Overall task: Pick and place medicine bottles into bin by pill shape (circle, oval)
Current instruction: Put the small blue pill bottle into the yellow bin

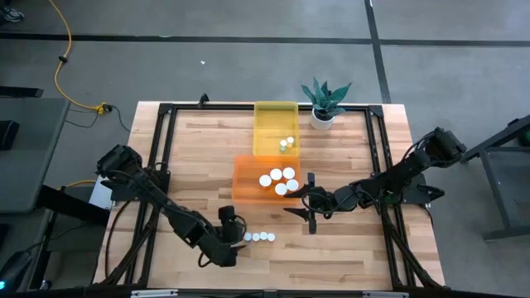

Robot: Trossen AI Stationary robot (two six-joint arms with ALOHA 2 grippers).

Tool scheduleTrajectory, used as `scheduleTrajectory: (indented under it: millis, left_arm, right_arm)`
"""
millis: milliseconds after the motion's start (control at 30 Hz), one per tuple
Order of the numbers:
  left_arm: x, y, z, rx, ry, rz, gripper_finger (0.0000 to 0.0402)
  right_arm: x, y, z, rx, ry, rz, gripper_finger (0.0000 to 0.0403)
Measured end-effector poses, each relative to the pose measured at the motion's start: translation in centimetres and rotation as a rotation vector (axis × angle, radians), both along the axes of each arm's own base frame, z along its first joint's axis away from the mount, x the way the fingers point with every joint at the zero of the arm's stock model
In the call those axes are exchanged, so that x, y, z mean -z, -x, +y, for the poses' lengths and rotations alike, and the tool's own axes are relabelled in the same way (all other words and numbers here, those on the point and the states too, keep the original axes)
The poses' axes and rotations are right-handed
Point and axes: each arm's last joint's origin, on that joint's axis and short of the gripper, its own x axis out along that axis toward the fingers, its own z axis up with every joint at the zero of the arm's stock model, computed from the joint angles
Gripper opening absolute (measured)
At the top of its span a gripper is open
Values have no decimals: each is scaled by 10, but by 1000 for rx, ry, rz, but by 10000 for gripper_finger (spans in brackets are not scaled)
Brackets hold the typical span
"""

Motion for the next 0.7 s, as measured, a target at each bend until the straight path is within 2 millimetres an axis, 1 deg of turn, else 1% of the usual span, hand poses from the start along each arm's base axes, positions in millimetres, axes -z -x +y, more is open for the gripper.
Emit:
scheduleTrajectory:
  millis: [100, 300, 533, 700]
  left_arm:
    - [1, -1, 1, 7, 32, -8, 291]
    - [0, -5, 5, -33, 20, -46, 291]
    - [18, -14, 8, -31, 56, -4, 291]
    - [20, -14, 6, -31, 63, -2, 291]
  right_arm:
    - [0, 0, 0, 0, 0, 0, 181]
    - [0, 0, 0, 0, 0, 0, 181]
    - [0, 0, 0, 0, 0, 0, 181]
    - [1, 0, 0, 0, 2, 5, 181]
